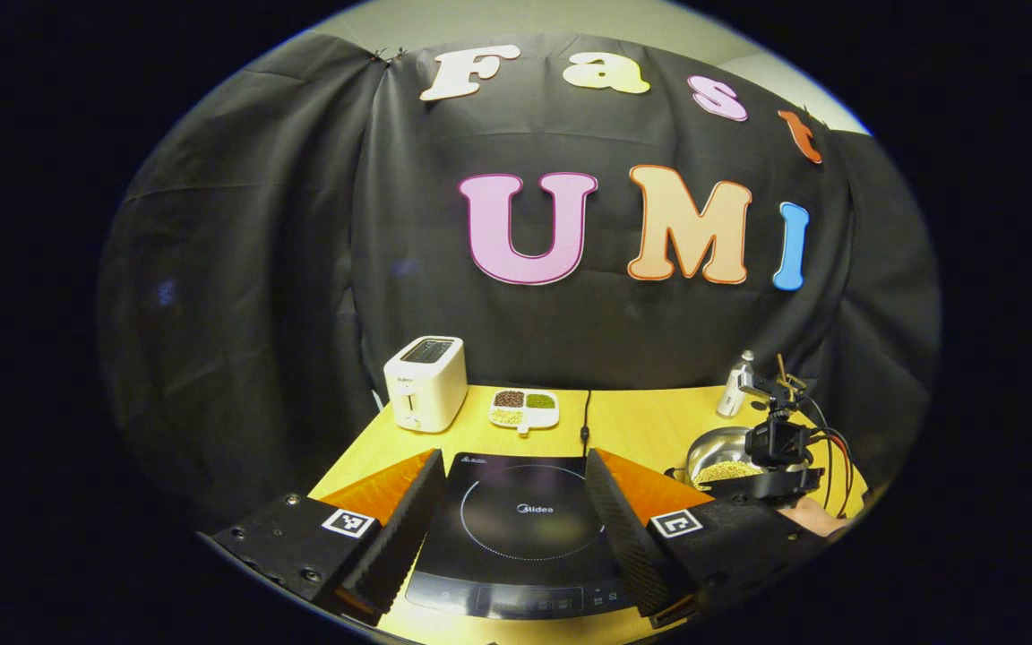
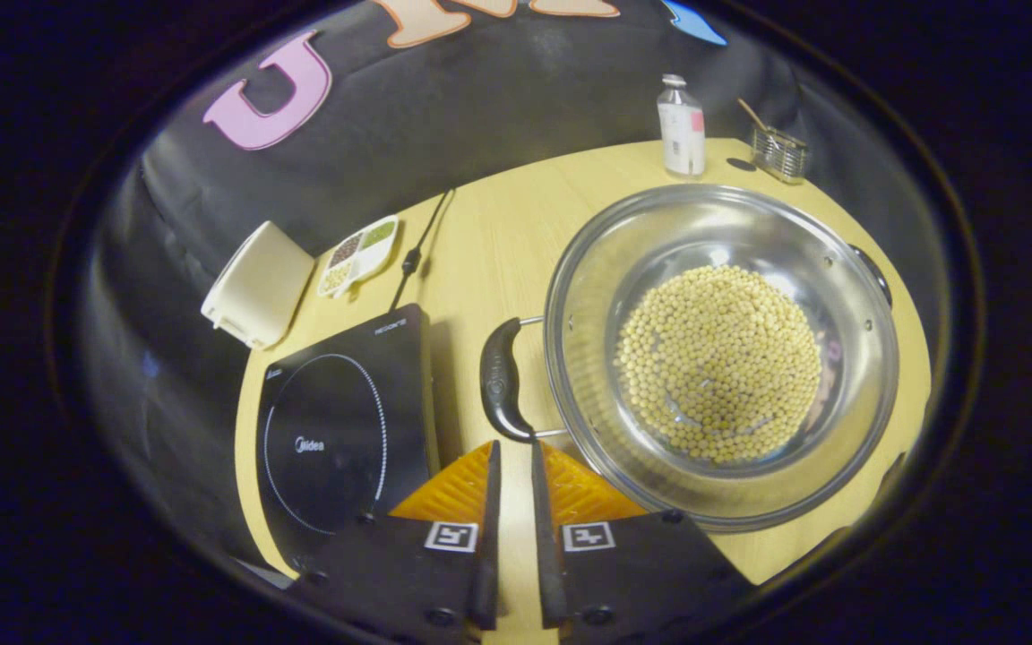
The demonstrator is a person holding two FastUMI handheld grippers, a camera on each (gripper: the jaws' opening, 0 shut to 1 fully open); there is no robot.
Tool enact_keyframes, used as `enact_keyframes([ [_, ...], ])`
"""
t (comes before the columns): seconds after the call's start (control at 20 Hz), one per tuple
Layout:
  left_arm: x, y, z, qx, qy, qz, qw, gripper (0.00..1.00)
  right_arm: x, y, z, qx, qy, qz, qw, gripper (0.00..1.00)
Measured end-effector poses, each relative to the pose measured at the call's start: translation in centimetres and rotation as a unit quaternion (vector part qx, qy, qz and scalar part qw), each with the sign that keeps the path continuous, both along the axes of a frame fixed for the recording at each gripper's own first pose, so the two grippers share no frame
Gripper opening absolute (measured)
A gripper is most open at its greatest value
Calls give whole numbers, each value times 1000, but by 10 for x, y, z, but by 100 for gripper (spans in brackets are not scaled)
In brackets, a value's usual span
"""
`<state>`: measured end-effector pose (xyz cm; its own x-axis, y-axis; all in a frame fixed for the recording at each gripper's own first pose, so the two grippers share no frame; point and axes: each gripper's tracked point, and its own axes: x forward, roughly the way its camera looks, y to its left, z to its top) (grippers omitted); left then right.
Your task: First push the handle of the pot to place it horizontally, then grasp the pot with both hands and set it on the induction cooktop.
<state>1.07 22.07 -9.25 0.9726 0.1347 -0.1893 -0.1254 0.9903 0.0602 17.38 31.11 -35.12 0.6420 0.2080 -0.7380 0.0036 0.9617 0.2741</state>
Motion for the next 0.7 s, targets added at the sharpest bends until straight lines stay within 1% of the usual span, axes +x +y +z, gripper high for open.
enact_keyframes([
  [0.05,0,-1,-1,-1,1,-6,1000,96,-6,-5,8,-1,-8,4,1000,25],
  [0.15,0,-5,-6,-5,4,-18,1000,96,-18,-12,25,5,-26,13,1000,54],
  [0.3,3,-22,-13,-17,16,-38,999,96,-35,-41,45,1,-49,-2,999,96],
  [0.4,5,-32,-19,-23,25,-52,998,96,-47,-62,58,0,-55,-16,998,94],
  [0.45,6,-37,-23,-25,31,-59,997,96,-53,-76,63,-3,-58,-26,998,100],
  [0.5,7,-43,-27,-28,37,-67,997,96,-57,-87,68,-3,-59,-35,998,94],
  [0.7,9,-68,-49,-43,70,-89,993,96,-68,-133,80,-8,-65,-73,995,94],
])
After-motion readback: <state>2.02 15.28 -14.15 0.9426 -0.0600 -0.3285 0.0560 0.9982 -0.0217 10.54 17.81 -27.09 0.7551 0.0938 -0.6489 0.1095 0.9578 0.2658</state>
